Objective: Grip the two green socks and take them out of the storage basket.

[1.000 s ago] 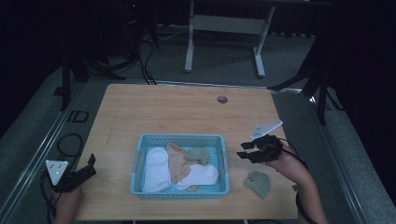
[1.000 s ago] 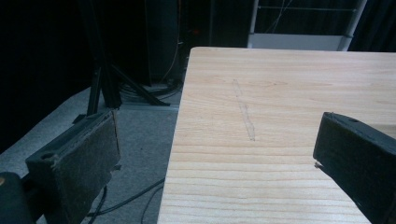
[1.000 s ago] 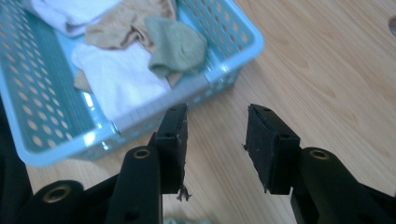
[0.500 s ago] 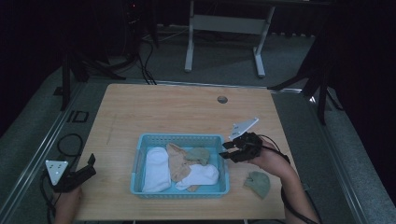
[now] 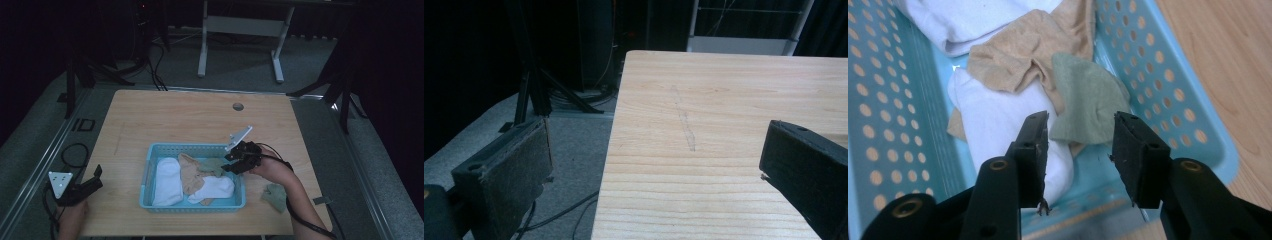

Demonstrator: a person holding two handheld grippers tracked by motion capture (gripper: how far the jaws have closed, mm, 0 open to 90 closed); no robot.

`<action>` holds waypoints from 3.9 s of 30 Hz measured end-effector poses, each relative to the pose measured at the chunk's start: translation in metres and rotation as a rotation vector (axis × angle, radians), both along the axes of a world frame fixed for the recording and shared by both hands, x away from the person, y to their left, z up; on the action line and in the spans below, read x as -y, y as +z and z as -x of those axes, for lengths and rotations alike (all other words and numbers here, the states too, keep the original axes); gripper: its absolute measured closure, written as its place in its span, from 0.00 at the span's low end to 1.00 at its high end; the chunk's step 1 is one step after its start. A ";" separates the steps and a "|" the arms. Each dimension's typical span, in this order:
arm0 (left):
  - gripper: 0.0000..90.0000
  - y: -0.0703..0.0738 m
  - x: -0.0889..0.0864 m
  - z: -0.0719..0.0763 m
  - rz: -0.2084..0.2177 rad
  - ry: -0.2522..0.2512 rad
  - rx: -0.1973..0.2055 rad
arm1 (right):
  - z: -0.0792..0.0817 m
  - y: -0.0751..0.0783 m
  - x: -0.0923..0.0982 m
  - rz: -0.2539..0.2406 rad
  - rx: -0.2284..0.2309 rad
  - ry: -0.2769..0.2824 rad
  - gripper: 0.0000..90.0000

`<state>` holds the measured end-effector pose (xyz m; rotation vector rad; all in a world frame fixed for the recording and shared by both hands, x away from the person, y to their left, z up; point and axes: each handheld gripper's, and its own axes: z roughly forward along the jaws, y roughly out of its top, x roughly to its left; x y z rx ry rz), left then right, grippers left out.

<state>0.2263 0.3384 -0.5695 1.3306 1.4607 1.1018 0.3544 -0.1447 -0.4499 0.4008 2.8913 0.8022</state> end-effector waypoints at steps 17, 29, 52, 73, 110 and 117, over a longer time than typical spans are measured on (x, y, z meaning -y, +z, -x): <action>0.01 0.000 0.000 0.000 0.003 -0.002 0.001 | -0.011 -0.027 -0.030 0.084 -0.017 0.004 0.56; 0.01 0.000 -0.001 0.000 0.004 -0.003 0.002 | -0.015 -0.057 -0.048 0.192 -0.058 0.023 0.77; 0.01 0.000 0.000 0.000 -0.001 0.001 -0.003 | 0.005 0.000 -0.035 0.103 0.054 0.095 0.94; 0.01 0.000 0.000 0.000 -0.003 0.003 -0.003 | 0.012 0.072 -0.010 0.017 0.165 0.083 0.94; 0.01 0.000 0.000 0.000 -0.007 0.004 -0.006 | -0.012 0.067 0.115 0.029 0.169 -0.215 0.94; 0.01 0.000 0.001 0.000 -0.009 0.005 -0.005 | -0.021 0.048 0.128 0.028 0.149 -0.275 0.94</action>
